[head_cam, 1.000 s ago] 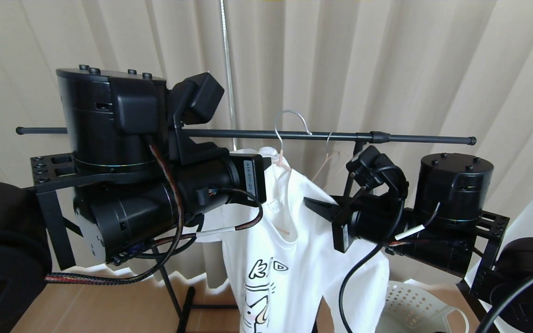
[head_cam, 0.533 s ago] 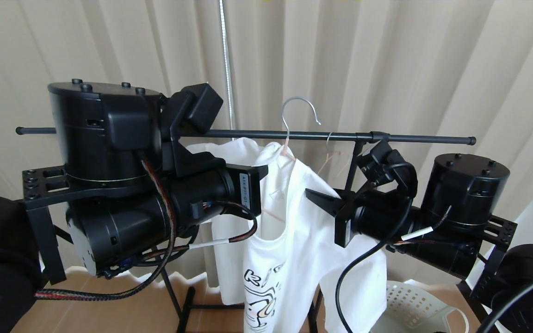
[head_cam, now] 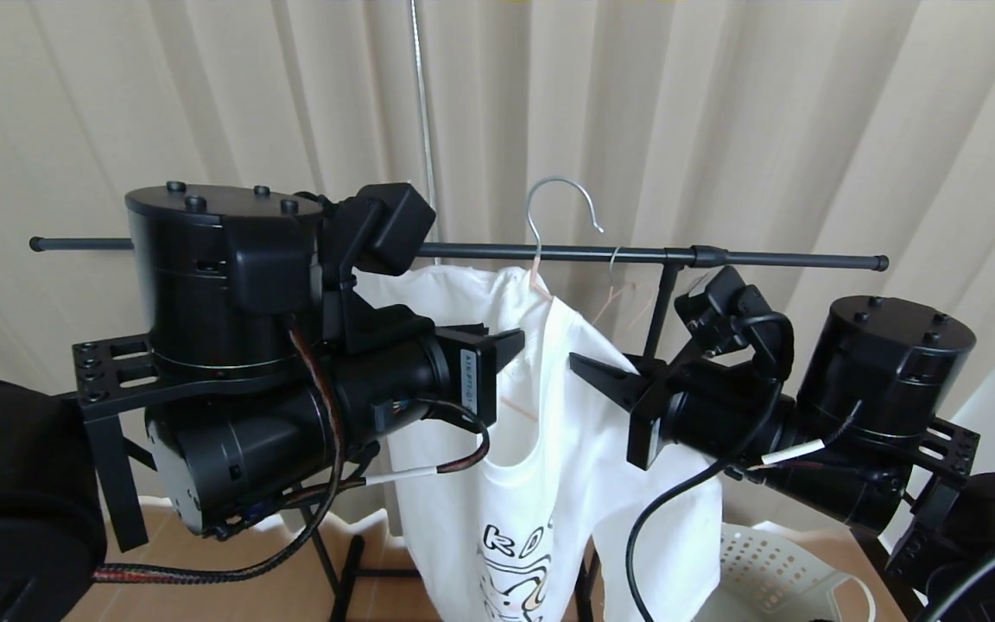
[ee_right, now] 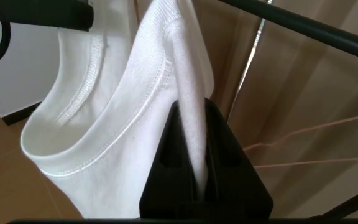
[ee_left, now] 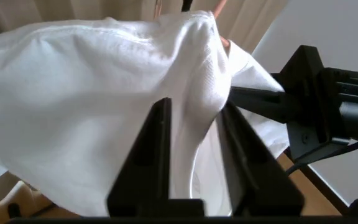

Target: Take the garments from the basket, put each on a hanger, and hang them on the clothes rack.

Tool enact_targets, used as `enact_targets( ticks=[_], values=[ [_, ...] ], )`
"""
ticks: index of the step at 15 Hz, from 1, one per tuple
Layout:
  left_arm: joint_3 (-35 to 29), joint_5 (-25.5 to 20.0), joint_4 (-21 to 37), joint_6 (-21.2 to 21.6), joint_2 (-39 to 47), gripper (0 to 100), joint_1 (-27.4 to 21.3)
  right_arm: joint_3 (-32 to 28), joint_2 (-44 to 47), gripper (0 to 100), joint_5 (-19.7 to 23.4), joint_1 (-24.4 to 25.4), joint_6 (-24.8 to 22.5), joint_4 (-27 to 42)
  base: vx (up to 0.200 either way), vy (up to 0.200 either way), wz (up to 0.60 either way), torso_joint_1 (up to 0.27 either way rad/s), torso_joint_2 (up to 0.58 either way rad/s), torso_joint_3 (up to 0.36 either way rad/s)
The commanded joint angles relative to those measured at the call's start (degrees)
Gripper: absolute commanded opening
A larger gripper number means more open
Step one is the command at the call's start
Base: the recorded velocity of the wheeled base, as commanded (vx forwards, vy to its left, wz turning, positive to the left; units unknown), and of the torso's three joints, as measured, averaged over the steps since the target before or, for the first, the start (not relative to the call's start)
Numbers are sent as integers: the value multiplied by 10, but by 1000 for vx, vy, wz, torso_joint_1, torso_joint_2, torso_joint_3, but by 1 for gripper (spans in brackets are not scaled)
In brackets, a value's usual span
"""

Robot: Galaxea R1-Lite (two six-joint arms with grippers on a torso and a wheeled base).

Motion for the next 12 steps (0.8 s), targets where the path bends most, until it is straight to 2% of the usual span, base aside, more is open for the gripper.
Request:
enact_targets(
  ticks=[1,4,7,8,9,12],
  values=[
    [14,1,-9,0,-10,100,-8,1,-2,0,1,-2,1,-3,0,0,0,0,0,0],
    [75,-1,-21,1,-67,100,-17,6,-12,0,28,-13,0,-3,0,0,0,0,0,0],
    [88,14,-25,31,-106,100,-4,9,-20,0,48,-53,-1,-3,0,0,0,0,0,0],
    [91,13,-24,52,-119,100,36,13,-27,0,97,-85,-4,-2,0,0,0,0,0,0],
    [98,8,-25,62,-124,100,55,14,-28,0,117,-98,-5,-2,0,0,0,0,0,0],
    [121,-121,-27,69,-128,100,163,21,-27,0,217,-164,-4,-2,0,0,0,0,0,0]
  ],
)
